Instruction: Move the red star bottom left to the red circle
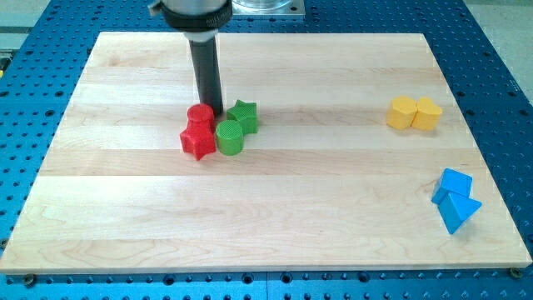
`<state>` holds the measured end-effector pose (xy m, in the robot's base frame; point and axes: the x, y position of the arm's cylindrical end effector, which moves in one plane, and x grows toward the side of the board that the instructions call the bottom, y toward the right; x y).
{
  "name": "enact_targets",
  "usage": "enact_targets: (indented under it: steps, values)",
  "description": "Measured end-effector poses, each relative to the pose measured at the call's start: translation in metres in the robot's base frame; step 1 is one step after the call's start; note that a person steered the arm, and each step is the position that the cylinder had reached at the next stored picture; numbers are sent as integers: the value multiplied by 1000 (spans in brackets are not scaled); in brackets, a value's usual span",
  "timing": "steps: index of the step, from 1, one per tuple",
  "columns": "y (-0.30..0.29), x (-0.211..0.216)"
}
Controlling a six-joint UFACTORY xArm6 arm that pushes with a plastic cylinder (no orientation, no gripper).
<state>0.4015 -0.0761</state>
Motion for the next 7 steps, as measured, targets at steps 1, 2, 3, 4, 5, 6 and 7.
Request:
enact_targets:
  steps: [1,2,3,4,5,6,7]
  values:
    - [7,49]
    - [10,99]
    - [-5,130]
    - [-37,142]
    - [-75,130]
    - [-88,119]
    - [-109,101]
